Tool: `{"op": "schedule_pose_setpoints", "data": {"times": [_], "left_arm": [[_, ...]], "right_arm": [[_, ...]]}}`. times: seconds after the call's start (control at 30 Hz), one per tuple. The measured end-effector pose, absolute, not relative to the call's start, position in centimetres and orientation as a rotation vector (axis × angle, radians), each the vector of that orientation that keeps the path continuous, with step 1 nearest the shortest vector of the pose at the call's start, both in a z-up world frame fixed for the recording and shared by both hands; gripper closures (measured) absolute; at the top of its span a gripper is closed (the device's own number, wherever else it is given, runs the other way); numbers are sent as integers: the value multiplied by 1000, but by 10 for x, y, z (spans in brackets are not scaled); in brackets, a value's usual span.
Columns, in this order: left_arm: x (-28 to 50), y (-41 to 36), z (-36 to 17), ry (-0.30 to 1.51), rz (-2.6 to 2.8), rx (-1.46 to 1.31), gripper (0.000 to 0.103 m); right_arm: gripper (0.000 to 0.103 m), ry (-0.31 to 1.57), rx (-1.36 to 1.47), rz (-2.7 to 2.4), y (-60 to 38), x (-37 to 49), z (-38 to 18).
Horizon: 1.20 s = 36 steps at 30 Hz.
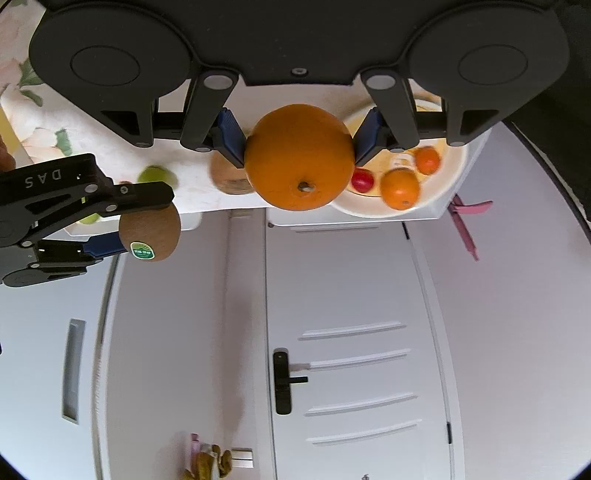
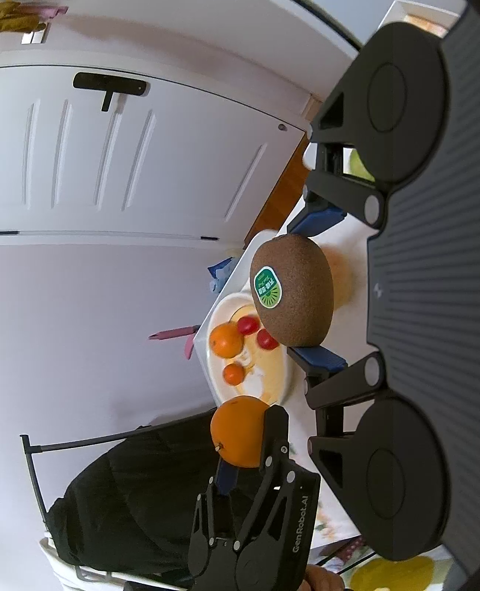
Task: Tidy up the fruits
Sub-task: 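Carry the orange and kiwi over the duck plate with both tools, then open the left tool then the right tool to drop fruits onto the plate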
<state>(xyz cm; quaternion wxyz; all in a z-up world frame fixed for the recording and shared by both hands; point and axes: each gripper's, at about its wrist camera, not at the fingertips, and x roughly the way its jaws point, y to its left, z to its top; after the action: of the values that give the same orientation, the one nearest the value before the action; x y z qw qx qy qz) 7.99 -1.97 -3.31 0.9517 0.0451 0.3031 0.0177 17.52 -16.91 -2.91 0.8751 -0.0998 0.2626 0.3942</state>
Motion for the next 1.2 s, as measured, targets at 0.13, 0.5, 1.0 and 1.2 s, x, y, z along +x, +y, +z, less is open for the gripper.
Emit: {"op": "schedule_pose_setpoints", "data": {"times": [0.13, 0.5, 1.0, 1.2], "left_arm": [[82, 7, -29, 629, 34, 91, 37], [119, 82, -48, 694, -30, 127, 37], [170, 136, -102, 825, -135, 164, 37], [182, 143, -115, 860, -156, 176, 37]], "right_arm": [[25, 562, -201, 805, -138, 177, -26], [25, 616, -163, 724, -64, 188, -36], [25, 686, -140, 611, -16, 209, -60], [25, 697, -135, 587, -8, 213, -65]]}}
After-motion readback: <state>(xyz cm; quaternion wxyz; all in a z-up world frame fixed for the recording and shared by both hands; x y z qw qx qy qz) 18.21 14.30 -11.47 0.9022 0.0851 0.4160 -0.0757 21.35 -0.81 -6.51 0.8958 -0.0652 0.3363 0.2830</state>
